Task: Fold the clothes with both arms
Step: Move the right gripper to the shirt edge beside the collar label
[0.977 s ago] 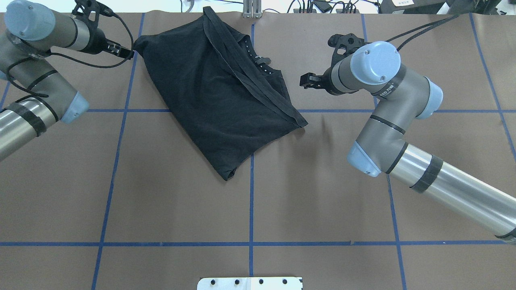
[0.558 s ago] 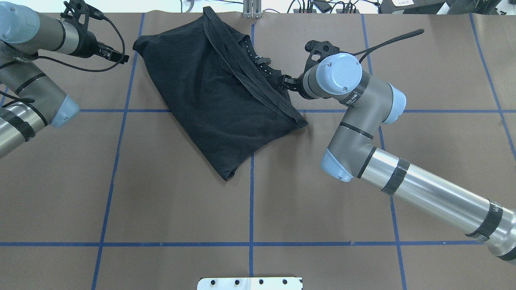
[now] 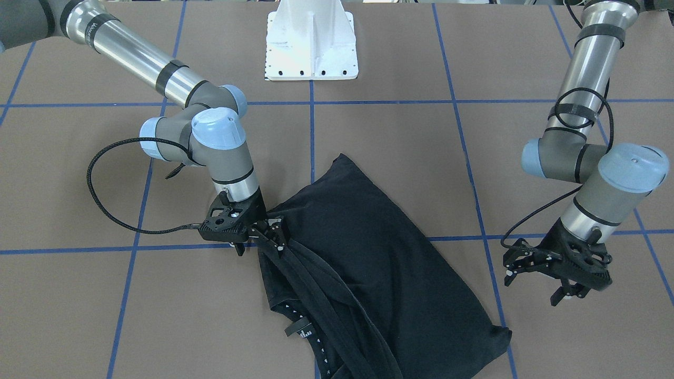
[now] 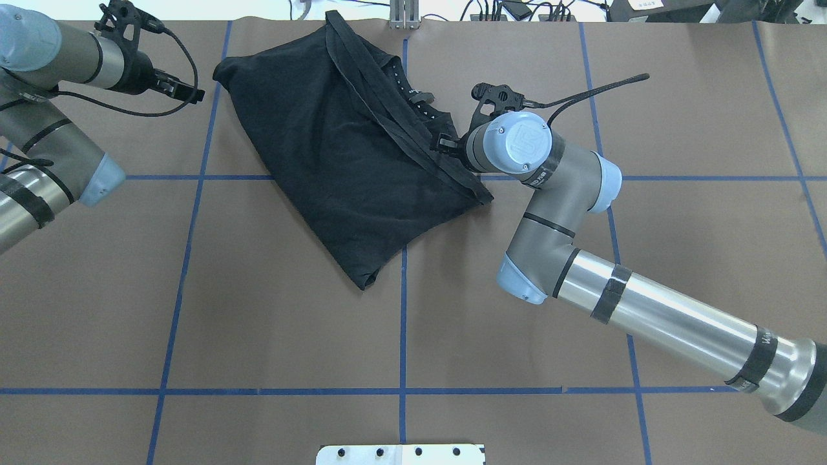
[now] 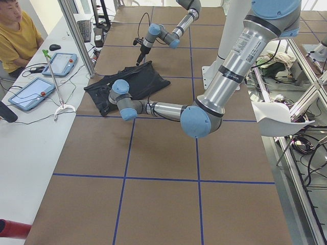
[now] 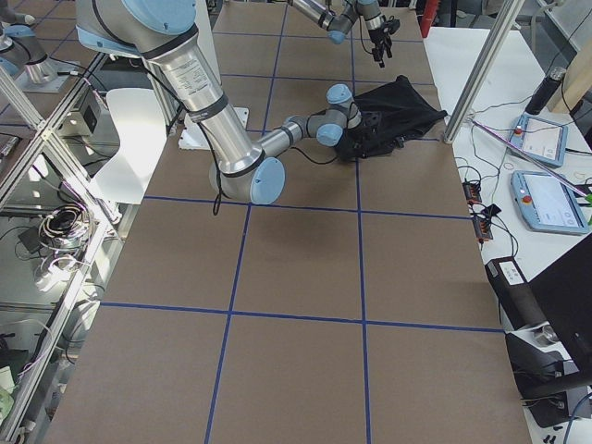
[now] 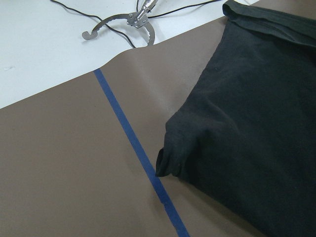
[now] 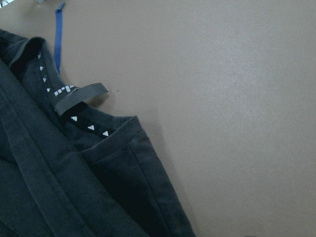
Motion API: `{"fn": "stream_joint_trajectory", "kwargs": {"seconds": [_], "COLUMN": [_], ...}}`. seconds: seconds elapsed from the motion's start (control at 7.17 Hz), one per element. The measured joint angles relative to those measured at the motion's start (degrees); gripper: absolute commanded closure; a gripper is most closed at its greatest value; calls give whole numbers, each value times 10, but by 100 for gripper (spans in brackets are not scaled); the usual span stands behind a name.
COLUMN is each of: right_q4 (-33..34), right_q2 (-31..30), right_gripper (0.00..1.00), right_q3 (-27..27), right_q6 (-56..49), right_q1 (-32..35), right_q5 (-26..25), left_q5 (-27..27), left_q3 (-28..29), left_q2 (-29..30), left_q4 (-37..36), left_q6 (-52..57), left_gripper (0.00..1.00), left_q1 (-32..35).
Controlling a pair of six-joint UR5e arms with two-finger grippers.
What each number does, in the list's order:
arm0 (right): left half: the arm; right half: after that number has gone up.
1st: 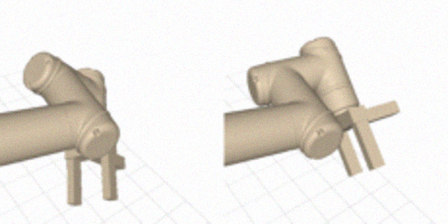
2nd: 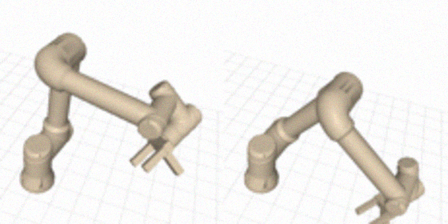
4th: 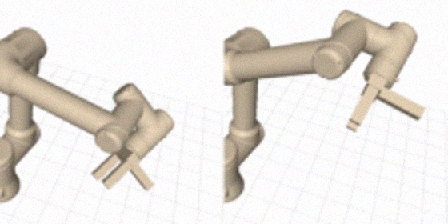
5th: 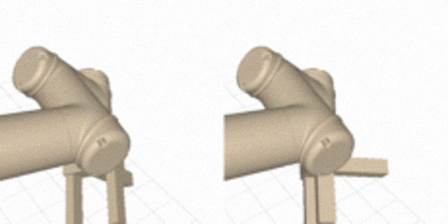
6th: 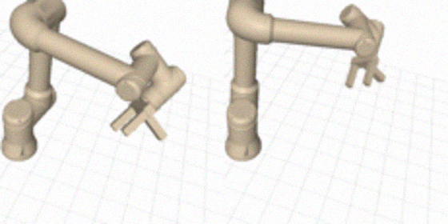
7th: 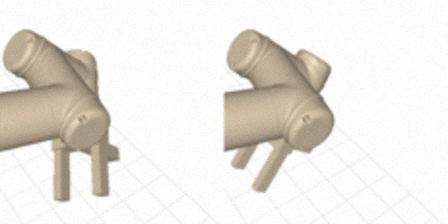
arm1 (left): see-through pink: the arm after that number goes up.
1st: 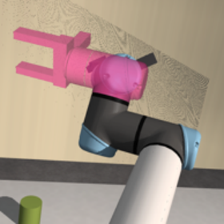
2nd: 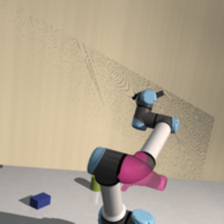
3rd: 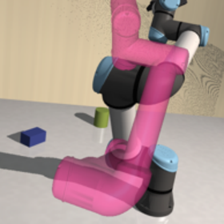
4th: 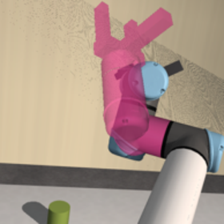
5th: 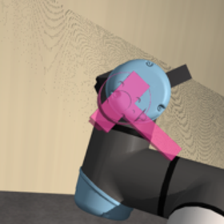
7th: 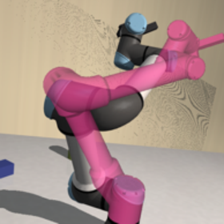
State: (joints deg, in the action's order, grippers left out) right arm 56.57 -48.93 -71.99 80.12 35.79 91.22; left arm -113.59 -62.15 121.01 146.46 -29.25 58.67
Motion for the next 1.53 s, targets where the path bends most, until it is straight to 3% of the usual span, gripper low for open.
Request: {"fn": "stream_joint_trajectory", "kwargs": {"seconds": [0.28,0.42,0.56,0.7,0.84,1.53], "right_q4": [0,0,0,0,0,0], "right_q2": [1,0,0,-1,-1,-10], "right_gripper": [17,24,40,75,100,100], "right_q3": [2,2,4,5,5,-20], "right_q6": [0,0,0,0,0,-5], "right_q1": [-11,-18,-23,-27,-29,-31], "right_q5": [-17,-25,-33,-39,-43,-39], "left_q5": [0,0,0,0,0,0], "left_q3": [2,2,3,3,3,3], "left_q2": [-1,-1,-1,-1,-1,-2], "left_q4": [-1,-2,-3,-3,-3,0], "left_q6": [-2,-2,-2,-3,-3,-4], "left_gripper": [0,0,0,0,0,0], "left_q1": [0,0,0,0,0,0]}}
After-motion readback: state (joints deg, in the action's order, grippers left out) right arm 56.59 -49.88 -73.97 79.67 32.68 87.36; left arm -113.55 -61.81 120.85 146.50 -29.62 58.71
